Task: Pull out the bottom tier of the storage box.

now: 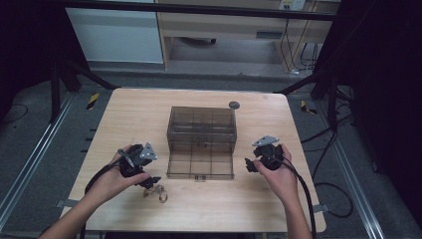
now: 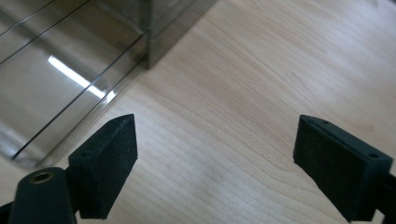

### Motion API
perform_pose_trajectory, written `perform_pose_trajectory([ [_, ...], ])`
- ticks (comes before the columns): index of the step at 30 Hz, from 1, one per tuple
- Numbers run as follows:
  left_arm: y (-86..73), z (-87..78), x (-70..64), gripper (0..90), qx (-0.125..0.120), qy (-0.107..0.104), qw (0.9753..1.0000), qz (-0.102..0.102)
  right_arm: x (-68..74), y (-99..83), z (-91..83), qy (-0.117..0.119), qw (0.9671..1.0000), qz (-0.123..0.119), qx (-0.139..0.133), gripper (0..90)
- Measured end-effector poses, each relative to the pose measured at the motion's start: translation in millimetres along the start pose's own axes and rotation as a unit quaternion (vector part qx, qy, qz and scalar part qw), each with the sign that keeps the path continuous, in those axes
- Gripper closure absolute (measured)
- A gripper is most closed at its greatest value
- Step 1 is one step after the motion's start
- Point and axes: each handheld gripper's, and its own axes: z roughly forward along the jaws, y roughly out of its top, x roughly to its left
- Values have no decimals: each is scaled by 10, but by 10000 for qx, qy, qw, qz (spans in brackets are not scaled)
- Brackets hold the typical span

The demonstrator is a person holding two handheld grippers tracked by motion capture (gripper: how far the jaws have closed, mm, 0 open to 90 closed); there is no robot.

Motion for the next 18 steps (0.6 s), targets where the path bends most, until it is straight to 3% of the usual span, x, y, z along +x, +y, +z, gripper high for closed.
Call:
perform_pose_trajectory([
  [2,-3,-14,-12,56,79,7,9999,69,-36,10,43,-5,9994,337,-36,152],
  [3,-4,-24,-16,56,76,-20,9999,115,-36,10,43,-5,9994,337,-36,152],
  [4,-3,-36,-19,47,74,-30,9999,127,-59,3,57,-58,9978,597,-270,152],
  [5,1,-47,-18,47,91,-22,9999,129,-59,3,57,-58,9978,597,-270,152],
  [9,32,-43,-24,61,221,97,9997,104,-99,-116,89,-215,9919,1046,-682,152],
  [12,89,-30,-59,63,438,204,9983,322,-113,-175,80,-237,9916,1037,-739,150],
  [15,133,-11,-86,62,472,185,9981,350,-110,-290,63,-318,9892,1091,-921,149],
  [17,147,5,-92,61,484,198,9980,359,-103,-360,73,-332,9893,1089,-915,142],
  [18,155,19,-103,59,499,209,9979,359,-87,-370,83,-466,9912,968,-767,135],
])
